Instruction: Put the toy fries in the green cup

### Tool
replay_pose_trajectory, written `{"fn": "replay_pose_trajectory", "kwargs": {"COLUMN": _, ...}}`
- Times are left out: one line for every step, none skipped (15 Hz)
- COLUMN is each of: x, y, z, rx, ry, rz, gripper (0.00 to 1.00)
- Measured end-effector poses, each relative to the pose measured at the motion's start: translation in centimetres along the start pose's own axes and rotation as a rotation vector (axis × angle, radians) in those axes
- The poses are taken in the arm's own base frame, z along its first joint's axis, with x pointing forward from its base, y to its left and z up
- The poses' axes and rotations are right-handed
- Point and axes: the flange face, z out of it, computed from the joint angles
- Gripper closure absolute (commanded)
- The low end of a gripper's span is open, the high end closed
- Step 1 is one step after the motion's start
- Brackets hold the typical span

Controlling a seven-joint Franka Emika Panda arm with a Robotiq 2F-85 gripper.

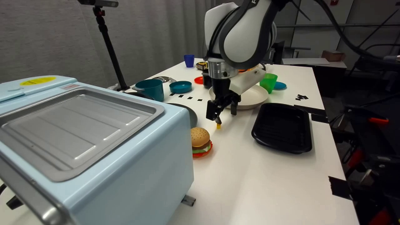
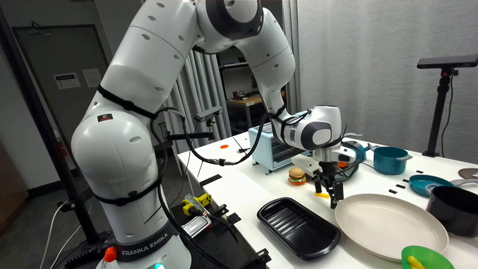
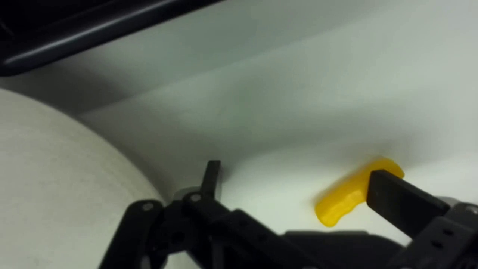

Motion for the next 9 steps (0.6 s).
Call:
{"fn": "replay_pose_trajectory", "kwargs": {"x": 0.0, "y": 0.2, "z": 0.0, "rx": -0.005, "ry": -0.001, "rz": -0.003, "gripper": 0.00}}
{"fn": "replay_pose_trajectory", "kwargs": {"x": 0.0, "y": 0.2, "z": -0.1, "rx": -0.007, "ry": 0.000, "rz": -0.007, "gripper": 0.00}}
{"fn": "replay_pose_trajectory", "kwargs": {"x": 0.1, "y": 0.1, "z": -0.2, "rx": -0.007, "ry": 0.003, "rz": -0.011, "gripper": 0.00}}
{"fn": "replay_pose_trajectory", "kwargs": {"x": 0.1, "y": 0.0, "z": -0.5, "rx": -0.007, "ry": 0.006, "rz": -0.015, "gripper": 0.00}}
{"fn": "replay_pose_trajectory", "kwargs": {"x": 0.1, "y": -0.1, "z": -0.7, "rx": -0.006, "ry": 0.010, "rz": -0.019, "gripper": 0.00}}
{"fn": "replay_pose_trajectory", "kwargs": {"x": 0.1, "y": -0.3, "z": -1.1, "rx": -0.004, "ry": 0.014, "rz": -0.022, "gripper": 0.00}}
{"fn": "replay_pose_trajectory", "kwargs": {"x": 0.1, "y": -0.4, "z": -1.4, "rx": -0.001, "ry": 0.018, "rz": -0.024, "gripper": 0.00}}
{"fn": "replay_pose_trajectory", "kwargs": {"x": 0.1, "y": -0.5, "z": -1.7, "rx": 0.002, "ry": 0.021, "rz": -0.025, "gripper": 0.00}}
{"fn": "replay_pose_trajectory", "kwargs": {"x": 0.0, "y": -0.6, "z": -2.0, "rx": 0.004, "ry": 0.022, "rz": -0.027, "gripper": 0.00}}
